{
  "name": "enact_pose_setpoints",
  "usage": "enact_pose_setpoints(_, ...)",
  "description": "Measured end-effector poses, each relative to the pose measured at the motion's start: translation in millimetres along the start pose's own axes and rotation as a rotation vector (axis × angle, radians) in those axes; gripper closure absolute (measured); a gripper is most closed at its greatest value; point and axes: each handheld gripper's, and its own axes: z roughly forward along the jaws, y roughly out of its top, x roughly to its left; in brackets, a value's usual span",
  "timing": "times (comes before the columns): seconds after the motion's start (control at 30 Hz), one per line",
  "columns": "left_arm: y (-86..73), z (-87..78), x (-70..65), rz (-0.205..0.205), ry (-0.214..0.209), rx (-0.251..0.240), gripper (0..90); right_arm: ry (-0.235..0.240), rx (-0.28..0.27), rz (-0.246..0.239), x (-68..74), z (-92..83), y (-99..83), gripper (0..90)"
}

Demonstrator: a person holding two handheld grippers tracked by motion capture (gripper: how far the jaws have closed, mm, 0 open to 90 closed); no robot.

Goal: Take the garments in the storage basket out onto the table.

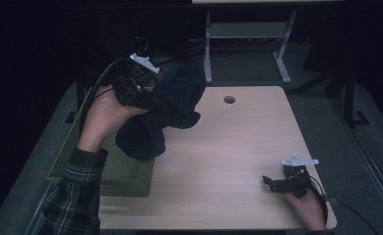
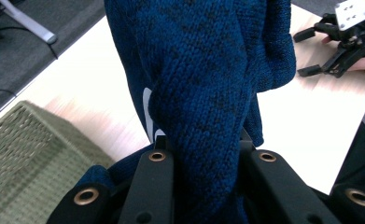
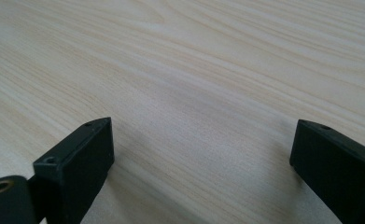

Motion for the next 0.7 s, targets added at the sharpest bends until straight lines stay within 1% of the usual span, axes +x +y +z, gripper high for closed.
enact_pose_setpoints(0.13, 6.1, 4.8, -4.9, 0.012, -0.010, 0.001, 77.1, 0.000, 0.000, 0.002, 0.1, -0.1, 0.0, 5.8)
enact_pose_setpoints(0.27, 13.2, 11.7, -10.1, 0.032, -0.033, 0.000, 77.1, 0.001, 0.000, 0.005, 0.3, -0.1, 0.1, 5.9)
enact_pose_setpoints(0.43, 19.9, 23.8, -16.7, 0.045, -0.051, -0.002, 77.1, 0.001, 0.001, 0.005, 0.3, -0.1, 0.1, 5.8)
enact_pose_setpoints(0.7, 28.2, 44.1, -27.1, 0.056, -0.097, -0.003, 77.1, 0.001, 0.000, 0.003, 0.2, -0.1, 0.1, 5.9)
